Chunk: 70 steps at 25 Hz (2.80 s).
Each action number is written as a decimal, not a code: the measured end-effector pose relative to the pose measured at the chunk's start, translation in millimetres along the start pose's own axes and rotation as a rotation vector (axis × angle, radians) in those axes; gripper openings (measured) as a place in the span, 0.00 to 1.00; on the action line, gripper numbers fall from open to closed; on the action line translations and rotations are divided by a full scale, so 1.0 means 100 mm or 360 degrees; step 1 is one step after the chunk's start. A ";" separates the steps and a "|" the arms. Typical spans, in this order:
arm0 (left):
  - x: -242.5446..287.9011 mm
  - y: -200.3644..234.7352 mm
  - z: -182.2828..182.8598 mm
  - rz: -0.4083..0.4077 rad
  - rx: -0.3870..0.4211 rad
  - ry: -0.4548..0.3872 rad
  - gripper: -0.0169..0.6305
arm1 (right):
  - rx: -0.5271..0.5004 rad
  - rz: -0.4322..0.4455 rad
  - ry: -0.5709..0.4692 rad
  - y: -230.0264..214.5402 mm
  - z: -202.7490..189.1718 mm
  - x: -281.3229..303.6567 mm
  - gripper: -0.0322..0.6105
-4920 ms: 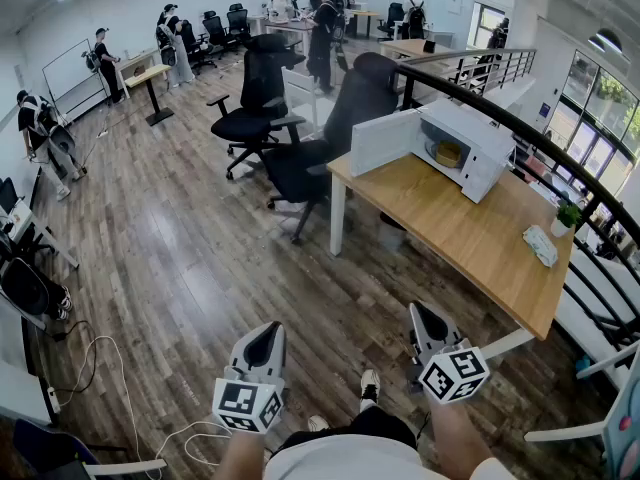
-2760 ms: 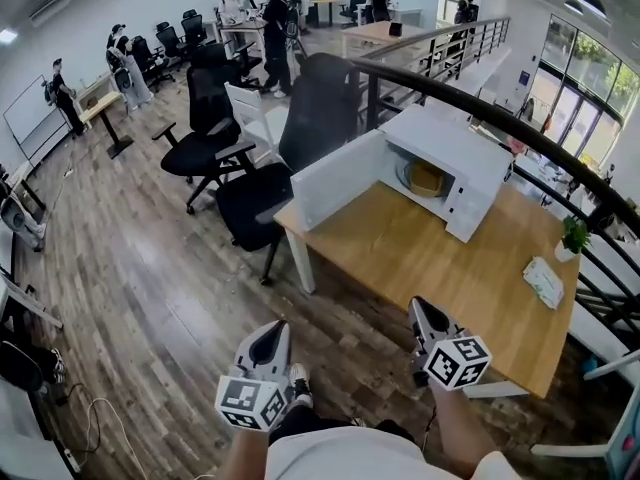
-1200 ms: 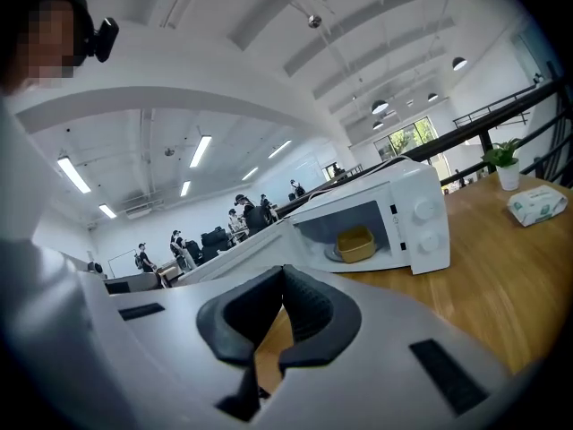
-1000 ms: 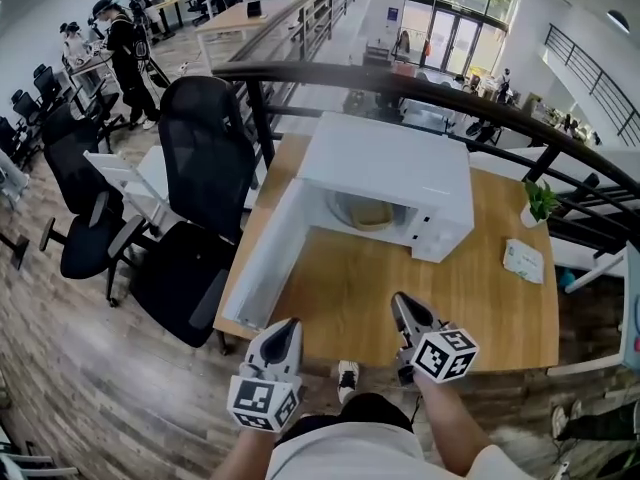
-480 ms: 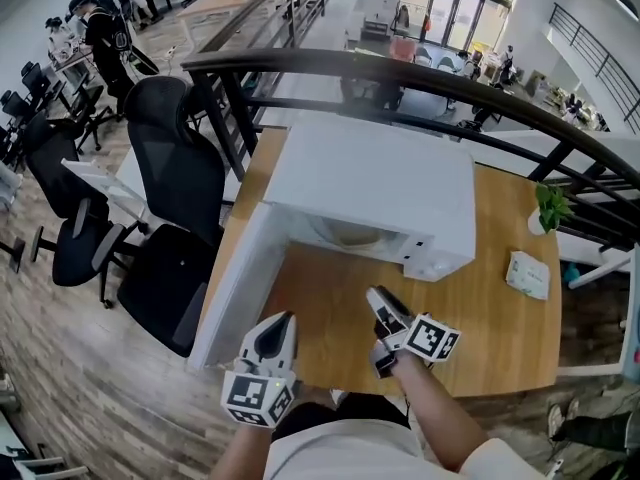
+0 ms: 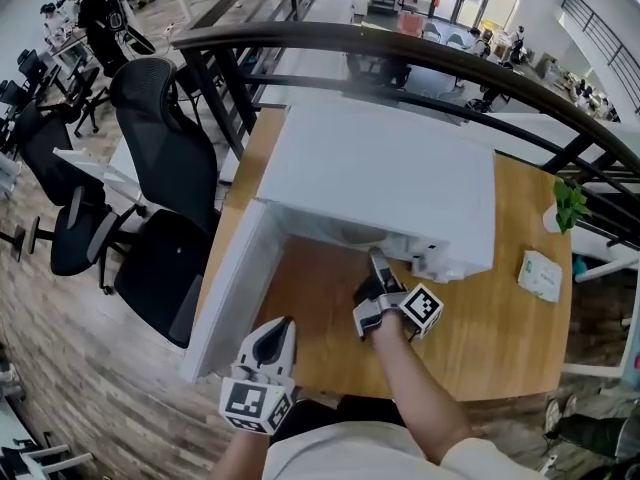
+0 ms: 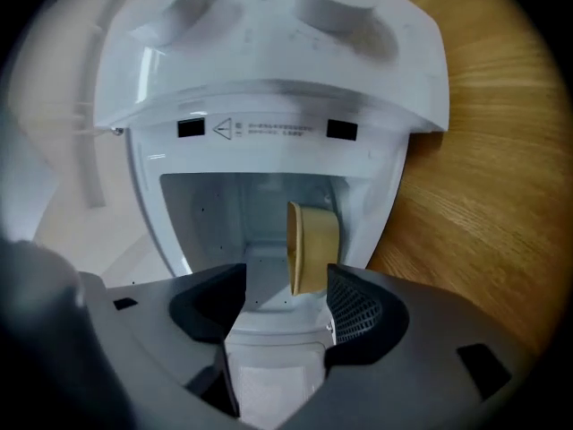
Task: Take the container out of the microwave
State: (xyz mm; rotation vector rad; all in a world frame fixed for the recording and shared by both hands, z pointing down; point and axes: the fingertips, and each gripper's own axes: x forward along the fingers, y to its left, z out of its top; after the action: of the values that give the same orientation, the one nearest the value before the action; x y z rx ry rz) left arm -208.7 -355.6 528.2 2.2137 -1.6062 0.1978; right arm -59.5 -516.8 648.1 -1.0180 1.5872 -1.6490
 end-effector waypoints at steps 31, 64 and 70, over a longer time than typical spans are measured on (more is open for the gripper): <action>-0.05 0.10 -0.05 -0.0003 -0.0029 0.0028 0.08 | 0.0156 -0.0124 -0.0094 -0.33 0.07 0.42 0.42; -1.13 -0.20 -0.07 -0.0082 0.0016 -0.0152 0.08 | -0.0003 -0.0060 -0.0017 0.25 -0.55 -0.92 0.38; -1.70 -0.33 -0.14 -0.0089 0.0052 -0.0208 0.08 | -0.0023 -0.0068 -0.0018 0.30 -0.83 -1.51 0.38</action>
State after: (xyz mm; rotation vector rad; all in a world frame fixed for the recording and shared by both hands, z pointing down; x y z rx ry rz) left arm -232.9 -192.1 475.2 2.3362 -1.6159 0.0655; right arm -56.7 -347.1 604.5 -1.0737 1.5822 -1.6594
